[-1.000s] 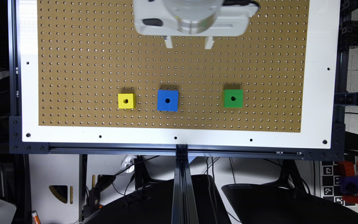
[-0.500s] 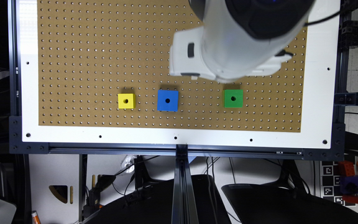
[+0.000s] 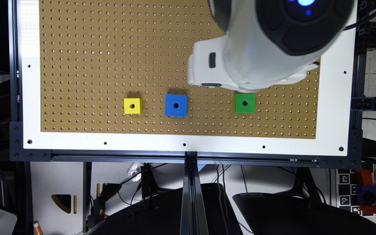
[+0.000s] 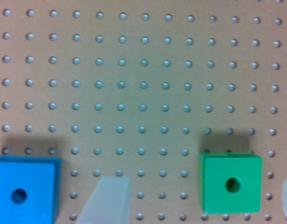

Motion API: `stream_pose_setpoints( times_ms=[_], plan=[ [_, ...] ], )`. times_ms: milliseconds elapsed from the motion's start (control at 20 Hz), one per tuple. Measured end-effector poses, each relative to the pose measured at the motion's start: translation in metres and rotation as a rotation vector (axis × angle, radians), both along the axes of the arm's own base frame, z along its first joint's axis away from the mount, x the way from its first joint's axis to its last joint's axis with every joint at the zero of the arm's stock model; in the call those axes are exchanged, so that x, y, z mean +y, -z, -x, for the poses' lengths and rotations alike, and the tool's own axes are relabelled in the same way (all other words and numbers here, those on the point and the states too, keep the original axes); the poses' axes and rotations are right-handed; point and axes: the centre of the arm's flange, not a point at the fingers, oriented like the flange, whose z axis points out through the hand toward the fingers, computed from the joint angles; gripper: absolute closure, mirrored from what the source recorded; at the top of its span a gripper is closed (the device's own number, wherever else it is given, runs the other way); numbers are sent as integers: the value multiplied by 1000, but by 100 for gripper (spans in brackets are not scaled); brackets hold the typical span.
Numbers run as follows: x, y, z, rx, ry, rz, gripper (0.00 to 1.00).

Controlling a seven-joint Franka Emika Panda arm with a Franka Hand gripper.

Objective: Pick up green block.

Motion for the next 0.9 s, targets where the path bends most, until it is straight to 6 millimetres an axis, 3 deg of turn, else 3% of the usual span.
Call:
stream_pose_setpoints(
  times_ms=[200, 550, 750, 900],
  plan=[
    [22, -1, -2, -3, 2, -9, 0],
    [25, 5, -10, 2, 3, -16, 0],
    [25, 36, -15, 22, 0, -18, 0],
    [26, 43, -17, 24, 0, -21, 0]
  ],
)
